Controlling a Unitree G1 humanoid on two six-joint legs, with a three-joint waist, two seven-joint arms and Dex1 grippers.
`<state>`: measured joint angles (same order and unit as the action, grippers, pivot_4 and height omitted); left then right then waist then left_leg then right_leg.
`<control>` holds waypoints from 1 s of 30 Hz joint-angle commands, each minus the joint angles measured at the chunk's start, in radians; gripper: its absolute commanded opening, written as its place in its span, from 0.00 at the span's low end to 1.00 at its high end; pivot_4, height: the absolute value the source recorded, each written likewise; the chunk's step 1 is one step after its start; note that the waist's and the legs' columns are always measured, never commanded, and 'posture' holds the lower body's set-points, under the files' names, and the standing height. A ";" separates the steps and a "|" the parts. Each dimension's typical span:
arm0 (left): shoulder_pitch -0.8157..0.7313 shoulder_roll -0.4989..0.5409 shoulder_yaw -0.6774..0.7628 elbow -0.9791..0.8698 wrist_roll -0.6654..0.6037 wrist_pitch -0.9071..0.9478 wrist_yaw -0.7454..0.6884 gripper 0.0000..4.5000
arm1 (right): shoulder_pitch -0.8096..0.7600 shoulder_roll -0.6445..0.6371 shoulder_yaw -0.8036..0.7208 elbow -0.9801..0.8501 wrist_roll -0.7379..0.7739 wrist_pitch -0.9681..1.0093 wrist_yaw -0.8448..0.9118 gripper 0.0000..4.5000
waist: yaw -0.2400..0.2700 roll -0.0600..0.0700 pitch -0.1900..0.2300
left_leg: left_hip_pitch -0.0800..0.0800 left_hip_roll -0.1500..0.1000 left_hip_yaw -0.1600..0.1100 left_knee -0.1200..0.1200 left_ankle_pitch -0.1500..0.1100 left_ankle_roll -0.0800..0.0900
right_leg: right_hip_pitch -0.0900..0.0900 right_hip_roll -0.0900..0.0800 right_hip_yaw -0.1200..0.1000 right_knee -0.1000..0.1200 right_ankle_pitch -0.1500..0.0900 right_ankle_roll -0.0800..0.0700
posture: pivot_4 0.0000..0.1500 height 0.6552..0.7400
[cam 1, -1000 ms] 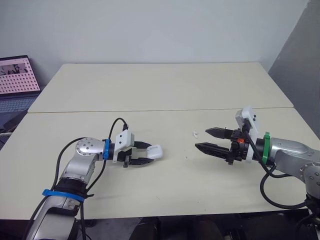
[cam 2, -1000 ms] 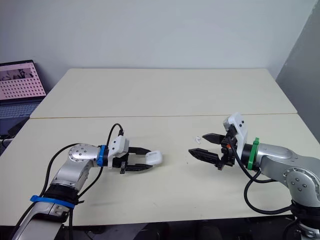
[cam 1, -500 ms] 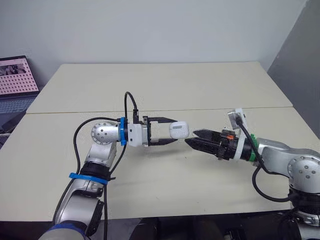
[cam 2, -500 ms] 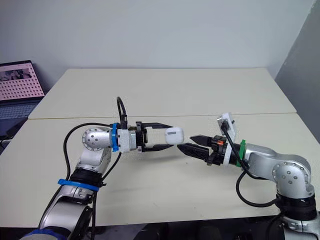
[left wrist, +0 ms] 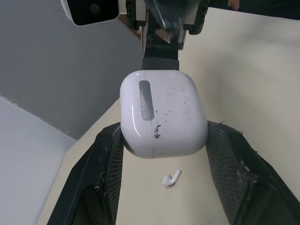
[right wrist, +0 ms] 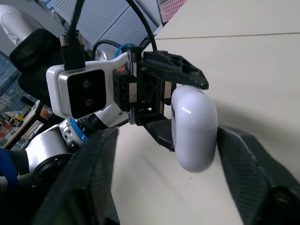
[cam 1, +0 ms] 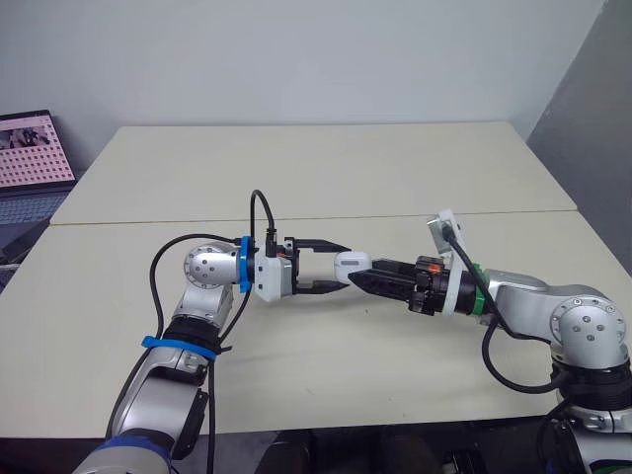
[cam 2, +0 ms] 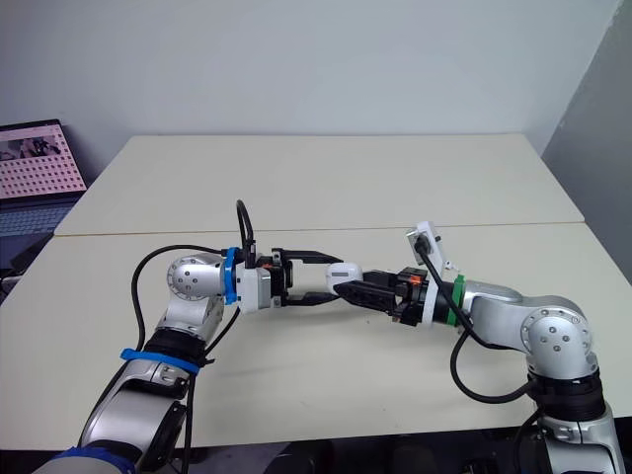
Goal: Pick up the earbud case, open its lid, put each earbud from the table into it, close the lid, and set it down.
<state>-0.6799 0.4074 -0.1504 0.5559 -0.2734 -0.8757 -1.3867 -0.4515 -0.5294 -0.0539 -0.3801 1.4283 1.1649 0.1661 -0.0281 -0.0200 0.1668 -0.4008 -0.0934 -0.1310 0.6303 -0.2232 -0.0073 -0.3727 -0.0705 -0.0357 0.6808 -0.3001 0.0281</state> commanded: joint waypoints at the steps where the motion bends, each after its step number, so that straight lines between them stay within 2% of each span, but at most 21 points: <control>1: -0.017 0.000 -0.005 -0.014 -0.022 -0.016 -0.001 0.50 | -0.027 0.008 -0.001 -0.008 0.012 -0.013 -0.008 0.40 | 0.000 0.000 0.000 | 0.000 0.000 0.000 0.000 0.000 0.000 | 0.000 0.000 0.000 0.000 0.000 0.000 | 1.00 1.00; 4: -0.015 -0.001 -0.008 -0.016 -0.026 -0.020 -0.006 0.50 | -0.034 0.014 -0.003 0.002 0.018 -0.017 -0.015 0.17 | 0.000 0.000 0.000 | 0.000 0.000 0.000 0.000 0.000 0.000 | 0.000 0.000 0.000 0.000 0.000 0.000 | 1.00 1.00; 8: -0.006 -0.005 -0.007 -0.031 -0.026 0.004 0.013 0.50 | -0.033 0.016 -0.011 0.007 0.031 -0.018 -0.020 0.15 | 0.000 0.000 0.000 | 0.000 0.000 0.000 0.000 0.000 0.000 | 0.000 0.000 0.000 0.000 0.000 0.000 | 1.00 1.00; 13: 0.035 0.004 0.019 -0.145 -0.063 0.296 0.097 0.50 | -0.014 0.021 -0.043 0.012 0.076 -0.037 -0.056 0.15 | -0.002 0.000 0.000 | 0.000 0.000 0.000 0.000 0.000 0.000 | 0.000 0.000 0.000 0.000 0.000 0.000 | 1.00 1.00; 17: 0.122 0.053 0.028 -0.352 -0.142 0.580 0.131 0.78 | 0.005 0.017 -0.081 0.013 0.144 -0.065 -0.108 0.15 | -0.004 0.000 0.000 | 0.000 0.000 -0.001 0.000 0.000 0.000 | 0.000 0.001 0.000 0.000 0.000 0.000 | 1.00 1.00; 20: 0.169 0.073 0.046 -0.440 -0.152 0.639 0.160 0.99 | 0.014 -0.003 -0.098 0.014 0.183 -0.076 -0.133 0.15 | -0.003 0.000 0.000 | 0.000 0.000 -0.001 -0.001 0.000 0.000 | -0.001 0.001 0.001 0.000 0.000 0.000 | 1.00 1.00; 22: 0.176 0.071 0.058 -0.455 -0.142 0.649 0.181 1.00 | 0.015 -0.013 -0.101 0.019 0.203 -0.081 -0.142 0.15 | -0.001 0.000 0.000 | 0.000 0.000 -0.001 -0.001 0.000 0.000 | 0.000 0.001 0.000 0.000 0.000 0.000 | 1.00 1.00; 24: 0.176 0.072 0.083 -0.506 -0.233 0.909 0.283 1.00 | 0.008 -0.024 -0.101 0.027 0.211 -0.086 -0.144 0.15 | -0.001 0.000 0.000 | 0.000 0.000 -0.001 0.000 0.000 0.000 | 0.000 0.001 0.000 0.000 0.000 0.000 | 1.00 1.00; 25: 0.170 0.077 0.096 -0.542 -0.315 1.095 0.354 1.00 | 0.005 -0.027 -0.101 0.031 0.213 -0.090 -0.145 0.15 | -0.001 0.000 0.000 | 0.000 0.000 -0.001 0.000 0.000 0.001 | 0.000 0.001 0.001 0.000 0.000 0.000 | 1.00 1.00; 26: 0.157 0.082 0.121 -0.571 -0.458 1.341 0.456 1.00 | -0.001 -0.027 -0.103 0.033 0.215 -0.097 -0.148 0.15 | -0.002 0.000 0.000 | 0.000 0.000 -0.001 0.000 0.001 0.001 | 0.000 0.001 0.001 0.000 0.000 0.001 | 1.00 1.00; 27: 0.146 0.084 0.144 -0.591 -0.554 1.505 0.525 1.00 | -0.004 -0.026 -0.103 0.034 0.217 -0.103 -0.151 0.15 | -0.003 0.000 0.001 | 0.000 0.000 -0.001 0.000 0.001 0.001 | 0.000 0.001 0.001 0.000 0.000 0.001 | 1.00 1.00; 28: 0.138 0.057 0.197 -0.592 -0.708 1.651 0.652 1.00 | -0.010 -0.008 -0.110 0.033 0.220 -0.128 -0.166 0.15 | -0.005 0.000 0.001 | 0.000 0.000 -0.001 0.000 0.001 0.001 | 0.000 0.001 0.001 0.000 -0.003 0.005 | 1.00 1.00; 30: 0.144 -0.009 0.285 -0.597 -0.909 1.790 0.853 1.00 | -0.024 0.037 -0.126 0.028 0.238 -0.192 -0.212 0.15 | -0.005 0.000 0.001 | 0.000 0.001 -0.002 0.000 0.001 0.001 | -0.001 0.001 0.001 0.000 -0.003 0.006 | 1.00 1.00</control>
<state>-0.5250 0.4382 0.0603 0.0048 -0.9827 0.7702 -0.7072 -0.4444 -0.5195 -0.1417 -0.3338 1.6246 1.0484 -0.0115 -0.0328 -0.0201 0.1674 -0.4005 -0.0927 -0.1335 0.6299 -0.2226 -0.0061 -0.3735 -0.0694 -0.0353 0.6809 -0.3034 0.0341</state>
